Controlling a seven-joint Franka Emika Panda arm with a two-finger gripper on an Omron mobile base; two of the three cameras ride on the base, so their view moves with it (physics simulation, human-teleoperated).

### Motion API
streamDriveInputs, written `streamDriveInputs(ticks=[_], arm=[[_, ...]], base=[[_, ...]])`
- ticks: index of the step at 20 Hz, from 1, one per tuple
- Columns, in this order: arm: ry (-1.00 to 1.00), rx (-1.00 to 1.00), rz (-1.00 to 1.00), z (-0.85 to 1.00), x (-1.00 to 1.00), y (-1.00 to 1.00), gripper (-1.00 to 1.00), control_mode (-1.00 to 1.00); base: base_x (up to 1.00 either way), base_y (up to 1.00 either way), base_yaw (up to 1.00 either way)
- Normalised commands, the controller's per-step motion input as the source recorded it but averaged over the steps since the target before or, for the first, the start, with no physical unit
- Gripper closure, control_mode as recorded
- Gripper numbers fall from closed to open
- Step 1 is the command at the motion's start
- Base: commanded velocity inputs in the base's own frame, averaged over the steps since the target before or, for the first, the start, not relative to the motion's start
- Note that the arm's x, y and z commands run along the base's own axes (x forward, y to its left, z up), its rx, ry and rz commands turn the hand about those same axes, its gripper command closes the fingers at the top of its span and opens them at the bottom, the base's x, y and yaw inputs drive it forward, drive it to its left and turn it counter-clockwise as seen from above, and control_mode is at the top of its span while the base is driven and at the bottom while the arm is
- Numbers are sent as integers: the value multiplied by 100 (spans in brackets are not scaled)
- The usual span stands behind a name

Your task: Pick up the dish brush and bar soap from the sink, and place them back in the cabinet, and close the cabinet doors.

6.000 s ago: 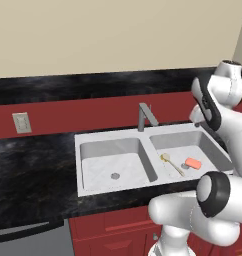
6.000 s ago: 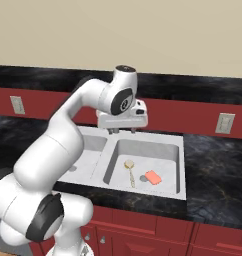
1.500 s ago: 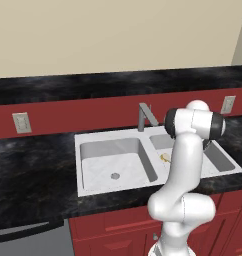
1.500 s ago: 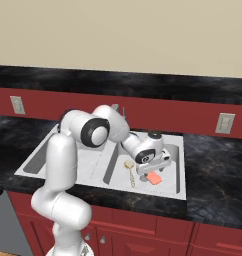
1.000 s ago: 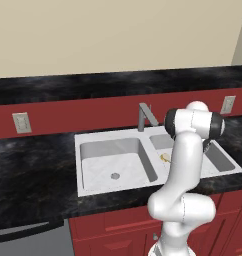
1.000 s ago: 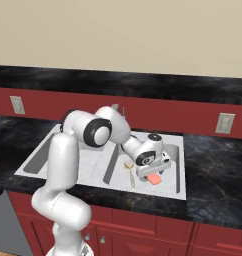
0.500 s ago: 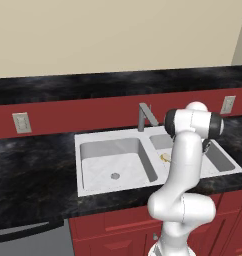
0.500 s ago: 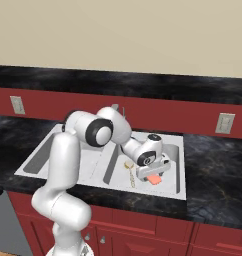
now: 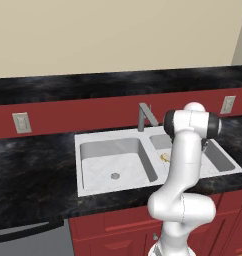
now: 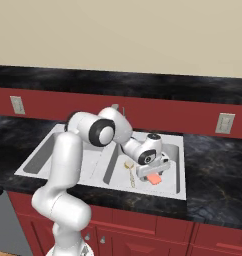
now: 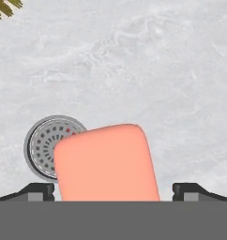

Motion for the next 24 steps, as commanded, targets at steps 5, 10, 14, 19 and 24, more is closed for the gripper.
streamDriveInputs(ticks=[5, 10, 14, 19, 24], arm=[[0, 0, 0, -10, 13, 0, -100, -100], [0, 0, 0, -16, 0, 0, -100, -100], [0, 0, 0, -15, 0, 0, -100, -100], [0, 0, 0, -9, 0, 0, -100, -100], [0, 0, 0, -4, 0, 0, 100, -100]], base=[[0, 0, 0], [0, 0, 0], [0, 0, 0], [0, 0, 0], [0, 0, 0]])
